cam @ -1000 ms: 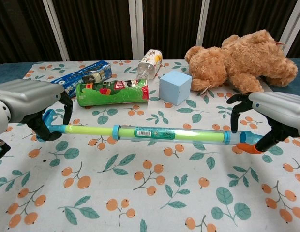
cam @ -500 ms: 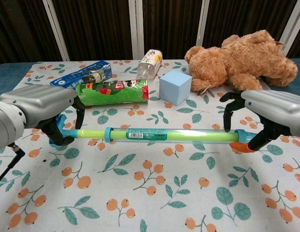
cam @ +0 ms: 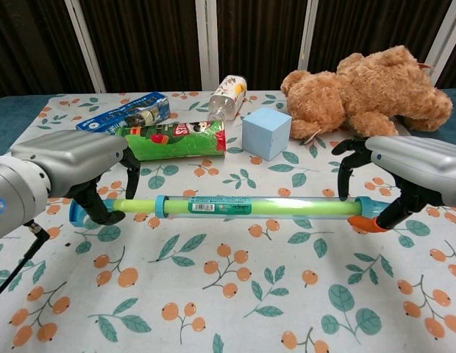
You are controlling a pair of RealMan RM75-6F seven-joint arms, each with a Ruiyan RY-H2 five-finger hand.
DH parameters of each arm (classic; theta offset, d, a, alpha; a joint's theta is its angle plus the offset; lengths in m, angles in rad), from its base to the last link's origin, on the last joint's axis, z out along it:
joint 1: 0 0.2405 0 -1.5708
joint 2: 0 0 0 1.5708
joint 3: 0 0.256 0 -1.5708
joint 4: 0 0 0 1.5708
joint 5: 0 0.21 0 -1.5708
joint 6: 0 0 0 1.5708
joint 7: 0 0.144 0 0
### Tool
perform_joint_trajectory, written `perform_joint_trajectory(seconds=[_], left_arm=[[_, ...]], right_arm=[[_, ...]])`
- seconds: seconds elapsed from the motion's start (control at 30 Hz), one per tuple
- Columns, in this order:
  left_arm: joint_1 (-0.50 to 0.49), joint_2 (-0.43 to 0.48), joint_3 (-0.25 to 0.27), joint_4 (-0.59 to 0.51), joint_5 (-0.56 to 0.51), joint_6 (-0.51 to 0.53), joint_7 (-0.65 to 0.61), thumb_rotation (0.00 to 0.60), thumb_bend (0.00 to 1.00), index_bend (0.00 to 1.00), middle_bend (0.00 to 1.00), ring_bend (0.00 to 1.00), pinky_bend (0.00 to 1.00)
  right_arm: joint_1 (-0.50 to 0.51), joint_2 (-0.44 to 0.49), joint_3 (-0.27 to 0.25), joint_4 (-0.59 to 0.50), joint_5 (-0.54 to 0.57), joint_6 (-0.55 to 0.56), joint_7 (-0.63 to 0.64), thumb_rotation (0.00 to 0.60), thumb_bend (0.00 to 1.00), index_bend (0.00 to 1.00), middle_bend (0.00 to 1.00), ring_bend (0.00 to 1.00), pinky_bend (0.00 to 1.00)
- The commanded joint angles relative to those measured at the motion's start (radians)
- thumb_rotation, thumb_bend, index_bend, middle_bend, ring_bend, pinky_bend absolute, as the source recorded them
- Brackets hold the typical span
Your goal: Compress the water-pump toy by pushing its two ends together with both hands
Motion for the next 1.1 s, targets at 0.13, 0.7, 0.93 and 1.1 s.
perform_joint_trajectory(seconds=[0.13, 0.7, 0.93, 1.1], left_arm=[[0.012, 0.052, 0.004, -0.028, 0.01, -0.006, -0.023, 0.6, 0.21, 0.3, 0.09, 0.06, 0.18], [0.203, 0.386, 0.184, -0.147, 0.393, -0.004, -0.435, 0.6, 0.2, 0.2, 0.08, 0.06, 0.15], [0.359, 0.542, 0.32, -0.041, 0.667, 0.103, -0.689, 0.6, 0.07, 0.0, 0.01, 0.0, 0.09], [0.445, 0.584, 0.374, 0.04, 0.758, 0.163, -0.804, 0.6, 0.07, 0.0, 0.0, 0.0, 0.07]], right_arm=[[0.0, 0.024, -0.009, 0.0, 0.022, -0.015, 0.005, 0.6, 0.4, 0.0, 0.0, 0.0, 0.0], [-0.095, 0.225, -0.058, -0.012, -0.097, 0.046, 0.185, 0.6, 0.4, 0.0, 0.0, 0.0, 0.0], [-0.203, 0.37, -0.138, 0.012, -0.272, 0.12, 0.376, 0.6, 0.28, 0.0, 0.0, 0.0, 0.0], [-0.266, 0.424, -0.169, 0.036, -0.348, 0.18, 0.485, 0.6, 0.28, 0.0, 0.0, 0.0, 0.0]])
